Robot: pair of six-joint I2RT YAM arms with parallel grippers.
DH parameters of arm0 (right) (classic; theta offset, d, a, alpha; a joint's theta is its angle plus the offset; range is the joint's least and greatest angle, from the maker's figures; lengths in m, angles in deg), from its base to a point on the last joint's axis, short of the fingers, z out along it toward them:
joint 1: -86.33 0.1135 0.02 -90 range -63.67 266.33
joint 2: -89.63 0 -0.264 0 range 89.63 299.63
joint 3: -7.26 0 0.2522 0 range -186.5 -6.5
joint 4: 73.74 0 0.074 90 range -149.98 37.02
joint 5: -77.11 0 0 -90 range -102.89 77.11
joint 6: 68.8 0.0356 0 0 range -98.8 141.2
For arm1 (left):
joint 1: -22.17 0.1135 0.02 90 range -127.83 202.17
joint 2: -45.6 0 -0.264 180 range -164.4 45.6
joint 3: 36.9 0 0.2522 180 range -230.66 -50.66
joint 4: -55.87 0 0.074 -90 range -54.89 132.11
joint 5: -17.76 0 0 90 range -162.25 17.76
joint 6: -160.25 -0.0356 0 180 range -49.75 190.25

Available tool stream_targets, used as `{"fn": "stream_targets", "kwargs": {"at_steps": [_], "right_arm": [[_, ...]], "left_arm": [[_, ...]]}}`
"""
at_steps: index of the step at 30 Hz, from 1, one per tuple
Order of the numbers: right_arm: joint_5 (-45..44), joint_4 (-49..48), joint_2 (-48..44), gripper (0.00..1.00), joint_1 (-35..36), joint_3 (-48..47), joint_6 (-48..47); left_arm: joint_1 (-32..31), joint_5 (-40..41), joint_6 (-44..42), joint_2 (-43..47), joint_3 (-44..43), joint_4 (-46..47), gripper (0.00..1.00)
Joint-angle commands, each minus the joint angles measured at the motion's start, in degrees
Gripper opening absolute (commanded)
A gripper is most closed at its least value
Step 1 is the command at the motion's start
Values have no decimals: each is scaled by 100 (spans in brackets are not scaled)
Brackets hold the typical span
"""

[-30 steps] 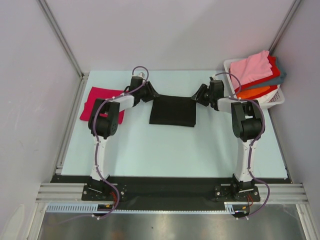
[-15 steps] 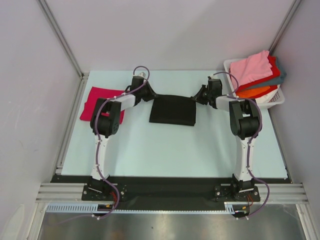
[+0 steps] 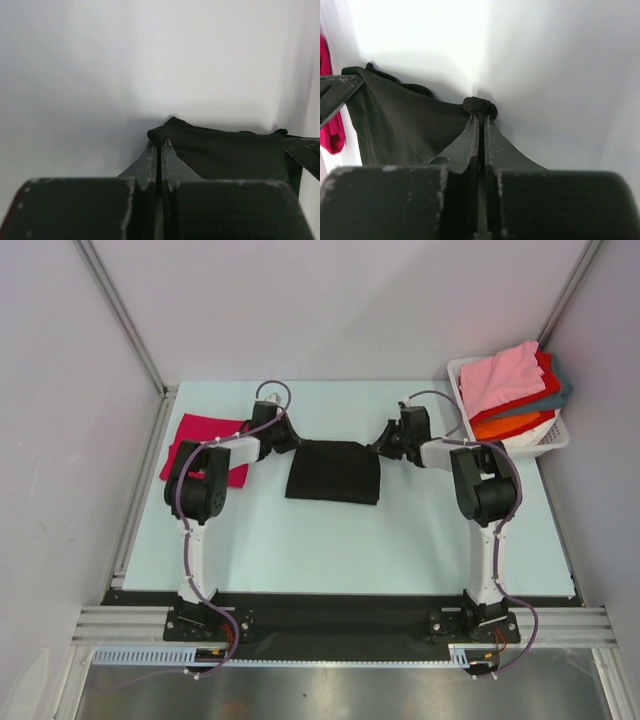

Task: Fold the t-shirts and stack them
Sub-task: Neatly place the folded tshirt to the corner

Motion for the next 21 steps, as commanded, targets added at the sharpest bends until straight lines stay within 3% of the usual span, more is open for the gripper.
{"fn": "stream_targets", "kwargs": {"at_steps": [1, 6, 10, 21], "right_arm": [[66, -6, -368, 0, 209, 193, -36], [267, 3, -816, 0, 411, 247, -141], [321, 205, -1255, 0, 692, 10, -361], [-65, 715, -1740, 0, 2097, -1194, -642]], "left_arm": [[118, -21, -233, 652, 385, 155, 0], [258, -162, -294, 1477, 1060, 94, 0], [487, -153, -303, 2645, 1546, 33, 0], [1418, -223, -242, 4633, 2108, -837, 0]]}}
